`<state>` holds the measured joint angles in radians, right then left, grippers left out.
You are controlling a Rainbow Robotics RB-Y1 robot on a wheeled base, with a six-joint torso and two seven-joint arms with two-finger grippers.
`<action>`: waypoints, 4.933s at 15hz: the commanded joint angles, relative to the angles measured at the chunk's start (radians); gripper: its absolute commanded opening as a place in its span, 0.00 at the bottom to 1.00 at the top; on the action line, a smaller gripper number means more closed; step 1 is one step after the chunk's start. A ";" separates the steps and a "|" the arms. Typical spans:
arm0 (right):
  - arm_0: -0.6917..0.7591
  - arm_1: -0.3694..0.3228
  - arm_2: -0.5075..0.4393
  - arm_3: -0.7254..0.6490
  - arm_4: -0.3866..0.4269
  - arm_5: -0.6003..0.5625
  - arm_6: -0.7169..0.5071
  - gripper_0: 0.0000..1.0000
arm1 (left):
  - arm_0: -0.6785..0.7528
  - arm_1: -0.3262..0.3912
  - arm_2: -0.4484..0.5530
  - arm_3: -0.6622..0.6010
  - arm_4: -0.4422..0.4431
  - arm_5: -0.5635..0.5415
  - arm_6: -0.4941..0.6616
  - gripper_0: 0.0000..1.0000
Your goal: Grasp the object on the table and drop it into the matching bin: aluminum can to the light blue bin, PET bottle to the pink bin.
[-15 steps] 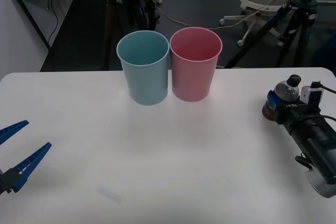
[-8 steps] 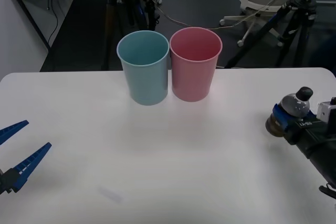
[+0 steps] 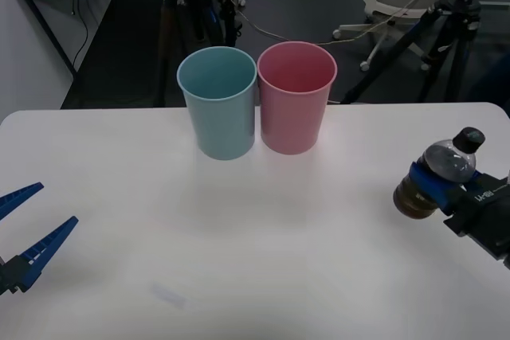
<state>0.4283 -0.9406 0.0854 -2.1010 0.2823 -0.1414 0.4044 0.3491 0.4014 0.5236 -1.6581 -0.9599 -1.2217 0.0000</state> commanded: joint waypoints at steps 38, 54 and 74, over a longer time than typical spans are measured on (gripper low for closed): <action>-1.548 -0.130 0.906 0.535 -0.718 0.206 0.100 0.00 | 0.000 0.000 0.000 0.000 0.000 0.000 0.000 1.00; -1.547 0.052 0.907 0.748 -0.532 0.206 0.119 0.21 | 0.000 0.000 0.000 0.000 0.000 0.000 0.000 1.00; -1.519 0.011 0.907 0.668 -0.557 0.204 0.105 1.00 | 0.000 0.000 0.000 0.000 0.000 0.000 0.000 1.00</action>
<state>-1.0923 -0.9241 0.9938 -1.4248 -0.2710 0.0632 0.5079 0.3490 0.4014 0.5236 -1.6581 -0.9599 -1.2217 0.0000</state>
